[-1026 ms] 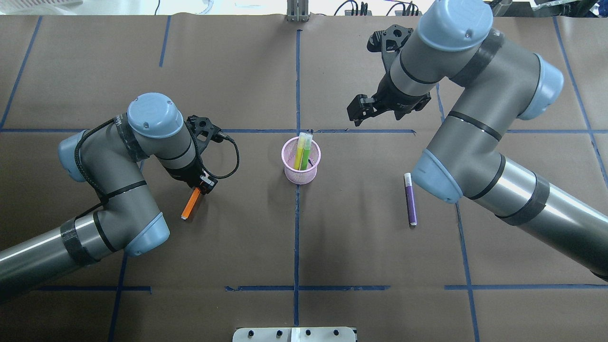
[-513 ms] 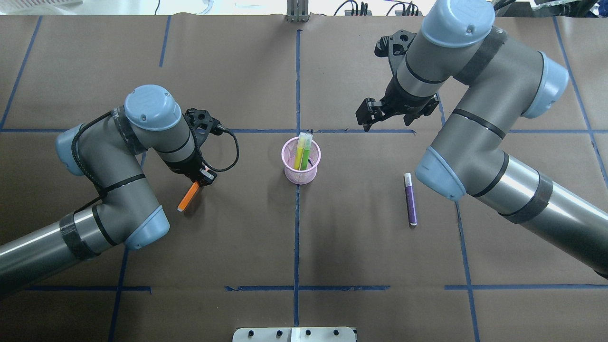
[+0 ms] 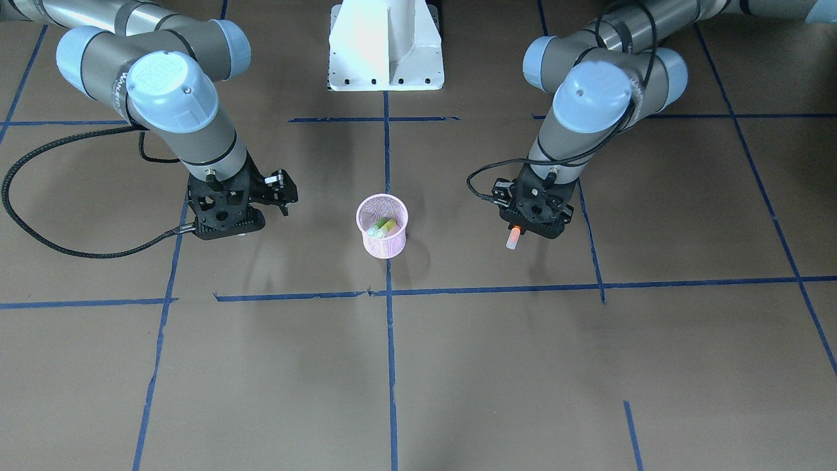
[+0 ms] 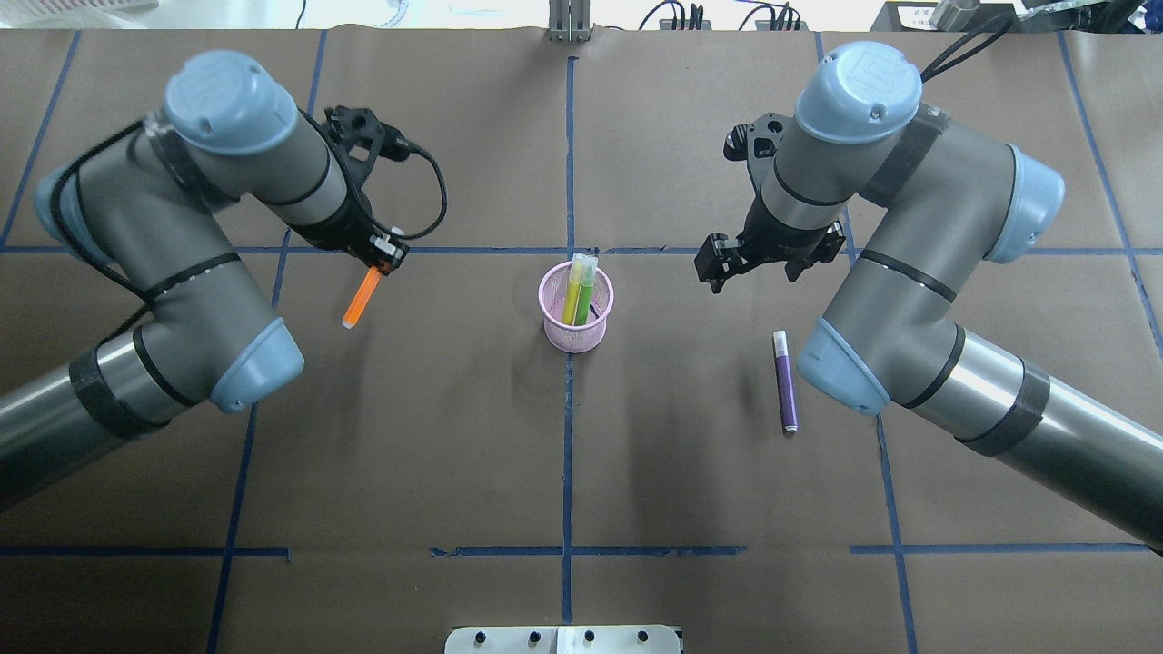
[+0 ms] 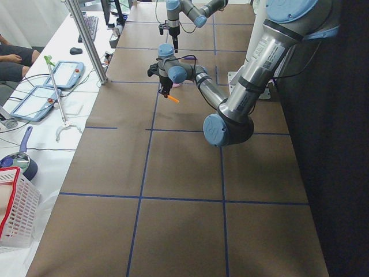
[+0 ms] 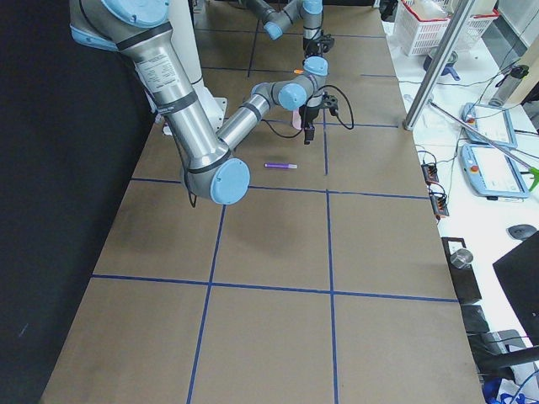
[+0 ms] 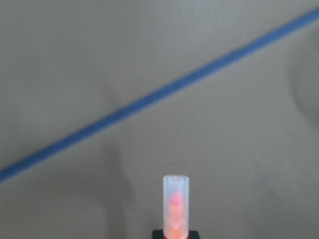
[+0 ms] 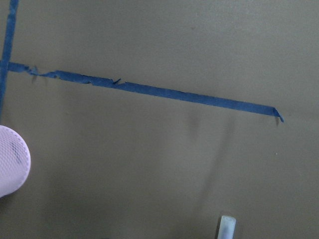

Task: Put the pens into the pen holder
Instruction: 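Lower the right gripper onto the purple marker while the left carries the orange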

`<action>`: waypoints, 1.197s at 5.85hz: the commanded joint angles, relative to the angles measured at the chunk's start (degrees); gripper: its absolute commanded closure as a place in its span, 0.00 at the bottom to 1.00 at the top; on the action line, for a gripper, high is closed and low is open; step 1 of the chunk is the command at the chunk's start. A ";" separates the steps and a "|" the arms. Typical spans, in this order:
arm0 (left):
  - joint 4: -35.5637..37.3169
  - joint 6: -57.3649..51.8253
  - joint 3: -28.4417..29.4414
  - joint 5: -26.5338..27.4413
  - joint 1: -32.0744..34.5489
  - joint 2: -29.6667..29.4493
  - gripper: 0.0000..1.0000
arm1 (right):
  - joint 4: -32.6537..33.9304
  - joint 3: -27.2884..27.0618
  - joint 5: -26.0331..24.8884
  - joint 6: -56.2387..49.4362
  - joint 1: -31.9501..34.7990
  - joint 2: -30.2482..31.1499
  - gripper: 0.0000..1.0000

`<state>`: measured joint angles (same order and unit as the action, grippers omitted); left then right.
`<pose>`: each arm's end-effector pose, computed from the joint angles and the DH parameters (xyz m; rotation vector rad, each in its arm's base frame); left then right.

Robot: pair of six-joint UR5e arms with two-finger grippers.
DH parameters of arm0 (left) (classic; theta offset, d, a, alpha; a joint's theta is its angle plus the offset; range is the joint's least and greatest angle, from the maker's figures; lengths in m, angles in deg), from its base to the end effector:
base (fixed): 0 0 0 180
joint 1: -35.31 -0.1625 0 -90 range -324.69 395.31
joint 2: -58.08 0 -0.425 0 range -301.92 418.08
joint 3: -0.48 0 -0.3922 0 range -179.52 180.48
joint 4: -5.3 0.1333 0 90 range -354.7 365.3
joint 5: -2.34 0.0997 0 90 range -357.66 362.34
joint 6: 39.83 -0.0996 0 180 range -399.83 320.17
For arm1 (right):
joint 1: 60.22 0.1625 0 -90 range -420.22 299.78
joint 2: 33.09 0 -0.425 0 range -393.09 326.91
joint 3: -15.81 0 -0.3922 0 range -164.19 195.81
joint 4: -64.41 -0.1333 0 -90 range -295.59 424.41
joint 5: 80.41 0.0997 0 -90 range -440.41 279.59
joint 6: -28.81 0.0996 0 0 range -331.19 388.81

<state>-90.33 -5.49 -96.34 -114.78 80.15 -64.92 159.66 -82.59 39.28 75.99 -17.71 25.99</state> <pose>0.4101 -0.5318 0.2589 0.3131 0.8457 0.3636 -0.4245 -0.5030 0.2944 0.0242 -0.7680 -0.1592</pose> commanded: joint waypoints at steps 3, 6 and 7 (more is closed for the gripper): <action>-3.04 11.95 -1.00 0.93 2.09 -6.46 1.00 | -0.33 0.75 0.80 4.50 -0.14 4.10 0.00; -3.77 13.99 -0.91 4.27 1.92 -9.00 1.00 | -1.47 1.63 0.81 5.55 -1.45 6.93 0.00; -3.86 15.04 -0.91 5.49 1.83 -9.36 1.00 | -8.00 2.50 0.72 10.52 -3.37 7.54 0.00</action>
<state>-94.11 8.61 -97.27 -110.33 82.05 -73.80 156.23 -80.84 40.06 82.96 -19.56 33.04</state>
